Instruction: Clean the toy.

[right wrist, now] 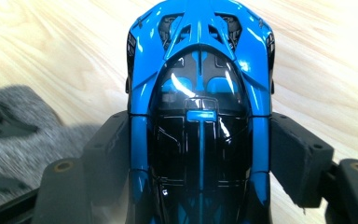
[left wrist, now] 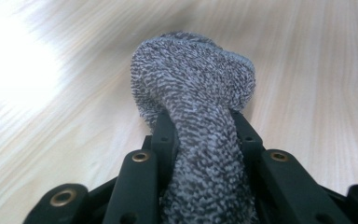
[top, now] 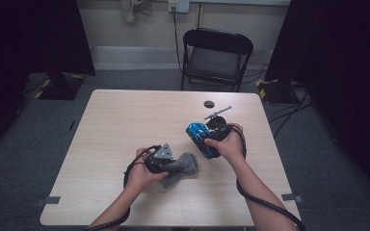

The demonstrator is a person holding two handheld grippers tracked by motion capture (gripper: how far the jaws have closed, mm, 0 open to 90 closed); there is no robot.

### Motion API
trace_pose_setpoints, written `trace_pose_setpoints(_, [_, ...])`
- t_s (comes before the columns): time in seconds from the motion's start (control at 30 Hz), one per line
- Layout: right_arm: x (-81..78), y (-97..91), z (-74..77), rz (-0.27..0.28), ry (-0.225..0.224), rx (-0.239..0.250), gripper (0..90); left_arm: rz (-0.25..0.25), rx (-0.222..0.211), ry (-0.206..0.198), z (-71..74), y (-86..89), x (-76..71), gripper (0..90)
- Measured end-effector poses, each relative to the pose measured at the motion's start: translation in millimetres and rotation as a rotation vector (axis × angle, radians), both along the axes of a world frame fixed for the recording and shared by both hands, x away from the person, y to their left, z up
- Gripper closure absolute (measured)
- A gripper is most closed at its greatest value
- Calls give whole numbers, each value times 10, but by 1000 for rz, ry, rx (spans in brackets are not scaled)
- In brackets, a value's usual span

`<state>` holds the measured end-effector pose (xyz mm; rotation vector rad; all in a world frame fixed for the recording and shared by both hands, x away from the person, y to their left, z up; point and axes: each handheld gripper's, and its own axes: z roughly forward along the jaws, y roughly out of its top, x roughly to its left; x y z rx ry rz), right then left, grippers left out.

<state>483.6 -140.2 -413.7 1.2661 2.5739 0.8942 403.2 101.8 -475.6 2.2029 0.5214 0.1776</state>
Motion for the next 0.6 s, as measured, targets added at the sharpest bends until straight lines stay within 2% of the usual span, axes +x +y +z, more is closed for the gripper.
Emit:
trace_pose_setpoints(0.27, [3, -145, -64, -22, 10, -21, 285, 28, 6, -5, 44, 127, 42, 690])
trace_pose_setpoints(0.4, [-6, -258, -113, -37, 13, -35, 285, 57, 9, -12, 80, 238, 79, 689])
trace_pose_setpoints(0.6, [0, -352, -119, -54, 17, -31, 285, 99, 6, -30, 154, 419, 106, 689])
